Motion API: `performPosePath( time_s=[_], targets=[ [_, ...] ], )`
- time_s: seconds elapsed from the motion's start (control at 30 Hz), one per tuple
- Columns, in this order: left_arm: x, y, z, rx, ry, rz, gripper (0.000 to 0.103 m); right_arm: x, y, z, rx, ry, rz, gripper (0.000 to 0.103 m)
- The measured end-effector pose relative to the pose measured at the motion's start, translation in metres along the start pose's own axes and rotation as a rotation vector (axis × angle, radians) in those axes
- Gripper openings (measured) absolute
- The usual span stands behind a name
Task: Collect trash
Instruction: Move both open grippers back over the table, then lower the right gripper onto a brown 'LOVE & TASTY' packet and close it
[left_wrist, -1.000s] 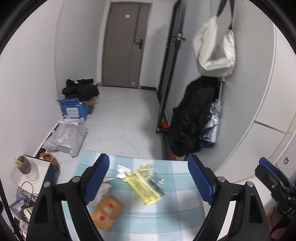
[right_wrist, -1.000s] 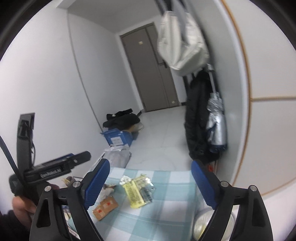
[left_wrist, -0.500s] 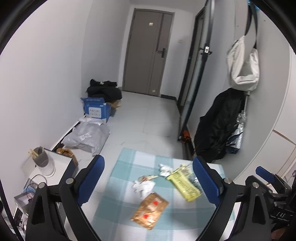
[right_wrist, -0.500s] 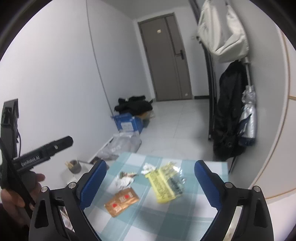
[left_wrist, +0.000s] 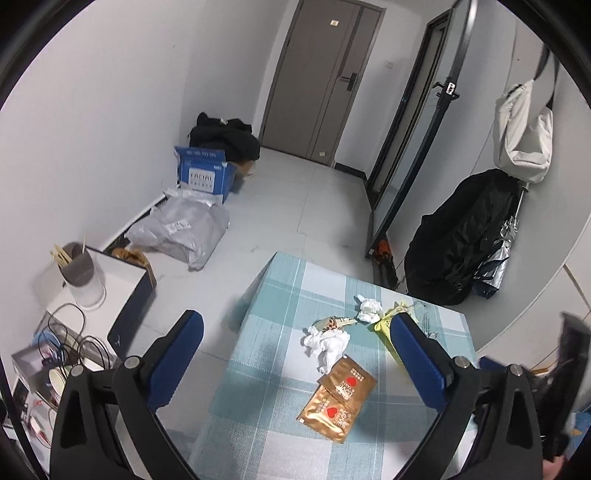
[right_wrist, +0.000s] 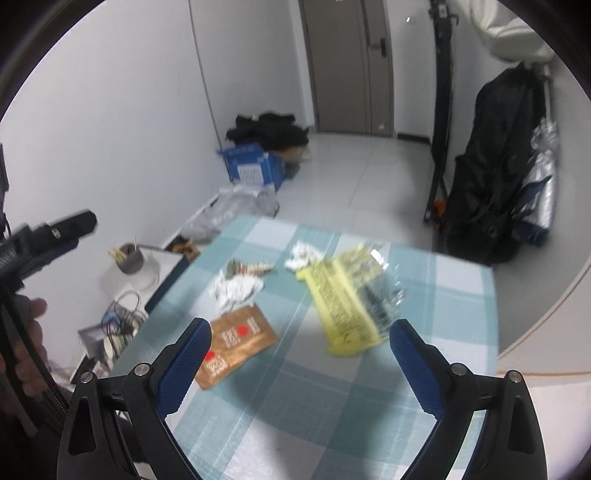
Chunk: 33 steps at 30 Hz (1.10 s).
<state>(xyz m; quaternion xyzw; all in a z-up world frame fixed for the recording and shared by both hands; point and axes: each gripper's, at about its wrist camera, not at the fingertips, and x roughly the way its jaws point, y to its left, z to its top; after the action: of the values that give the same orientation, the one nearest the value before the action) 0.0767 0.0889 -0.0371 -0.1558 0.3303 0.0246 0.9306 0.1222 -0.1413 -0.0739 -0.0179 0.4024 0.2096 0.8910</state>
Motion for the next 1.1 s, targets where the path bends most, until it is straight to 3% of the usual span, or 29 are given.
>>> performPosePath(
  time_s=[0.23, 0.47, 0.7, 0.83, 0.93, 1.1],
  targets=[
    [0.001, 0.018, 0.004, -0.016, 0.005, 0.025, 0.099, 0.054, 0.011, -0.004, 0.006, 0.126, 0.054, 0.098],
    [0.002, 0.044, 0.008, -0.082, 0.026, 0.042, 0.099, 0.104, 0.037, -0.006, -0.082, 0.23, 0.122, 0.096],
    [0.003, 0.058, 0.012, -0.127, 0.039, 0.043, 0.099, 0.13, 0.059, -0.009, -0.17, 0.307, 0.121, 0.09],
    [0.004, 0.062, 0.011, -0.135, 0.046, 0.046, 0.099, 0.133, 0.063, -0.01, -0.188, 0.294, 0.093, 0.086],
    [0.005, 0.065, 0.012, -0.151, 0.057, 0.041, 0.099, 0.133, 0.072, -0.013, -0.262, 0.285, 0.048, 0.076],
    [0.004, 0.069, 0.013, -0.169, 0.06, 0.035, 0.099, 0.129, 0.07, -0.013, -0.261, 0.282, 0.063, 0.065]
  ],
)
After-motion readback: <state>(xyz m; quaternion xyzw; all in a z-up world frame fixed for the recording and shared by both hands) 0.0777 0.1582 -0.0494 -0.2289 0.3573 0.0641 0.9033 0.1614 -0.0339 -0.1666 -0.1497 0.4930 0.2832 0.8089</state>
